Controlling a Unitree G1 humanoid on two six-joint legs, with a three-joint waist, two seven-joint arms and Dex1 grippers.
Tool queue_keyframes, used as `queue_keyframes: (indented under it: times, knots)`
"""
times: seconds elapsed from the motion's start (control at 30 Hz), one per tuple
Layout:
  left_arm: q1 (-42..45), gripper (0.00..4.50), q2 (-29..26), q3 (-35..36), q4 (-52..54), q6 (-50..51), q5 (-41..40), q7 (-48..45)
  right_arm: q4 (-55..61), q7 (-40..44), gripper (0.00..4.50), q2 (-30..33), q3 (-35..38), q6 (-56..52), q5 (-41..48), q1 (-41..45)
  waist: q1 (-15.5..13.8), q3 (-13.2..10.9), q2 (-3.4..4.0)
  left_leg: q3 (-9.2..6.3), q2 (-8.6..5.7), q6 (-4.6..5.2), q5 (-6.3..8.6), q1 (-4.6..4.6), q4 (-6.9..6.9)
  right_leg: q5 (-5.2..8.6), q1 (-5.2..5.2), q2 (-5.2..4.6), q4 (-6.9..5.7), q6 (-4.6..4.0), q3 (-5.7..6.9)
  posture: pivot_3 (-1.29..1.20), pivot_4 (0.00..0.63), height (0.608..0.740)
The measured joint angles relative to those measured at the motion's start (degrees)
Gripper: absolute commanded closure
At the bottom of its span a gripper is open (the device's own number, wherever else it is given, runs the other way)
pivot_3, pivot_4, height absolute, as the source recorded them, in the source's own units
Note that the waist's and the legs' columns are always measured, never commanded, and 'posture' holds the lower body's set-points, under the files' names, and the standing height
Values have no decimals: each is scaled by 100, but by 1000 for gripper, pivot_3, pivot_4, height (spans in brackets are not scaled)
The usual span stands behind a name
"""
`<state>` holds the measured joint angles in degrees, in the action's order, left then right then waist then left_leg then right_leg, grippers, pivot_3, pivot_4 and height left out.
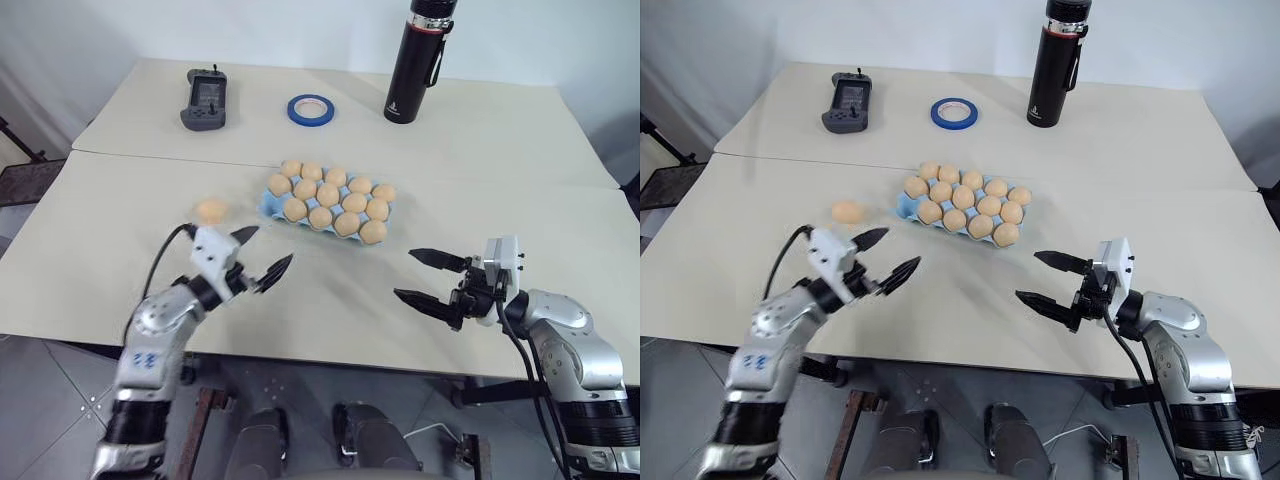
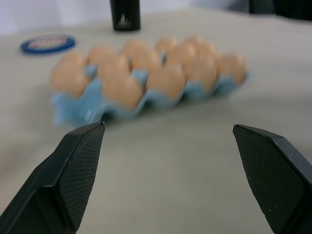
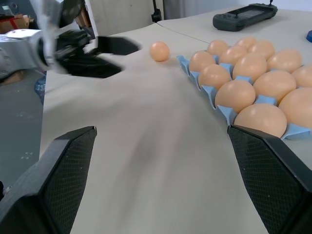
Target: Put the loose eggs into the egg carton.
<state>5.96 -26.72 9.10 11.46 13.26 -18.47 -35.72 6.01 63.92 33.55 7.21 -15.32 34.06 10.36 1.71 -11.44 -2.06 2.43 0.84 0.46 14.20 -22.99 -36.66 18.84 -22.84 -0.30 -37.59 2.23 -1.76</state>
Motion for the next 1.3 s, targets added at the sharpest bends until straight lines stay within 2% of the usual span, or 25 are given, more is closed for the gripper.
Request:
queue_keyframes:
  times: [0.1, 0.3, 0.43, 0.53, 0.73, 0.87, 1.3]
  knots:
    - [-461, 10, -293, 588, 131, 72, -286, -133, -49, 56, 0, 1, 0, 24, -3, 18, -7, -1, 1, 4, 0, -15, 0, -2, 29, 1, 0, -15, 19, -2, 12, 0, 150, 740]
    - [-1647, 10, -356, 1862, 738, 317, -998, -112, -132, 82, 0, 9, 5, 21, -5, 133, -10, -1, 3, 4, -1, -4, -4, -14, 77, 6, -5, -22, 75, -4, 26, 0, 150, 740]
    - [-2227, 10, -376, 2270, 1189, 480, -1304, -161, -134, 85, 0, 9, 5, 14, -4, 140, -16, -1, 3, 4, -1, -5, -3, -17, 96, 11, -14, -21, 83, -7, 30, 0, 150, 740]
    - [-2310, 10, -377, 2485, 1239, 491, -1316, -63, -134, 91, 0, 10, 5, -1, 3, 142, -18, -1, 4, 4, -1, -6, -5, -16, 96, 13, -13, -22, 79, -10, 32, 0, 150, 740]
    - [-1150, 10, -393, 2567, 476, 554, -891, 994, -105, 262, 0, -25, 0, 11, 172, 257, -17, 0, 8, 6, -1, -12, -12, -12, 87, 4, -2, -31, 67, -5, 43, 0, 150, 740]
    - [-37, 10, -418, 2052, -565, 574, -492, 1319, 145, 322, 0, -38, -81, -153, 314, 363, -24, 1, 7, 5, -1, 6, -25, -15, 80, 2, -3, -33, 62, -1, 56, 0, 150, 740]
    - [2322, 10, -547, 972, -3758, -813, 110, 323, 467, 145, 0, -132, -31, -264, 551, 441, -19, 1, 7, 4, -1, 2, -24, -21, 63, 0, -5, -37, 46, 3, 73, 0, 150, 740]
